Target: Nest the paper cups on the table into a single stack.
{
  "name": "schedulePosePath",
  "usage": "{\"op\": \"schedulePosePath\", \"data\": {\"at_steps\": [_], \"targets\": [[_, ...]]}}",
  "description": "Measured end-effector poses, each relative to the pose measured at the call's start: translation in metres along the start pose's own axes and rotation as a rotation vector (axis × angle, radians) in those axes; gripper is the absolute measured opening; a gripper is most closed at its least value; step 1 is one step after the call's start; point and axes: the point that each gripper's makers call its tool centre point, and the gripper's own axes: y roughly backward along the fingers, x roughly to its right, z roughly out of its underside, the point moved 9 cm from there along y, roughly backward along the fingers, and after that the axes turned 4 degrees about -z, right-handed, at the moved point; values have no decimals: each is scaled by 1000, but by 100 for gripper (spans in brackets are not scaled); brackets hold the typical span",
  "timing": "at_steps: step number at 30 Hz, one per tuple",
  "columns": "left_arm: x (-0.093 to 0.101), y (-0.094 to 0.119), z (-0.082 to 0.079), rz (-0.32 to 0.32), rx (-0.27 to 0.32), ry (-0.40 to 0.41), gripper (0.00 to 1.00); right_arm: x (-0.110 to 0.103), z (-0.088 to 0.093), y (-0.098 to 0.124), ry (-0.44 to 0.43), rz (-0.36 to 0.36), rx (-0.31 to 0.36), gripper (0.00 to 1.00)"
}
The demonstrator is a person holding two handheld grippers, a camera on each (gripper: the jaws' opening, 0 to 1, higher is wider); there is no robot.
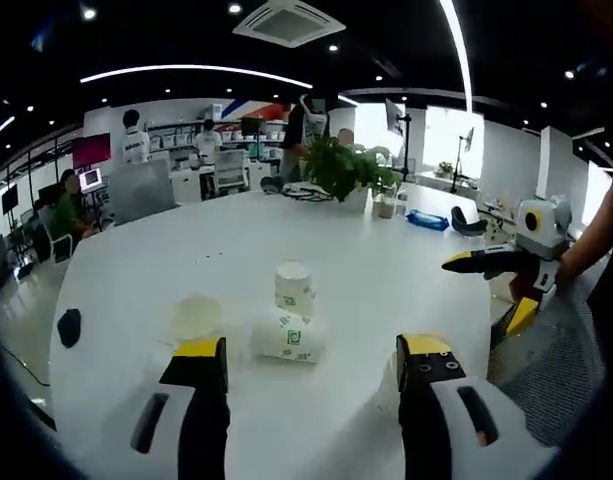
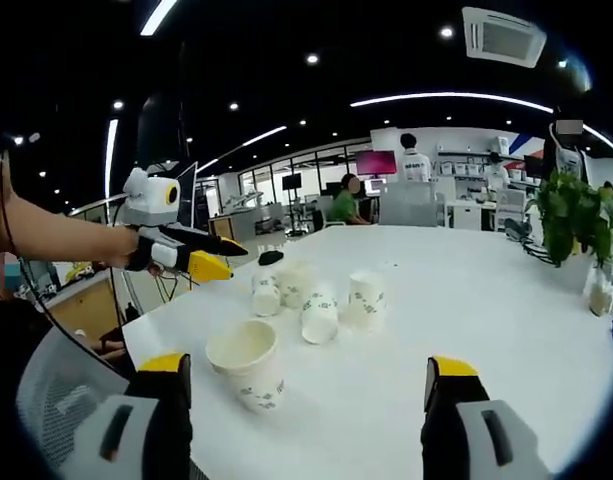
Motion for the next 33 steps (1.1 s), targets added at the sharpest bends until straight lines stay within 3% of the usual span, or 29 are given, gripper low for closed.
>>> {"op": "schedulePosePath", "data": {"at_steps": [5,17,27,33], "targets": [[-19,-7,2,-16,-19,-34,65,-1,0,0,37,9,-11,100],[-45,-23,3,-40,-68,-86,66,-4,3,-2,82,2,-35,100],[-45,-40,3,10,-100,-112,72,-1,6,-3,57,15,-53,100],[-47,-45,3,14,-111,-117,67,1,8,-4,44,25,-61,100]]}}
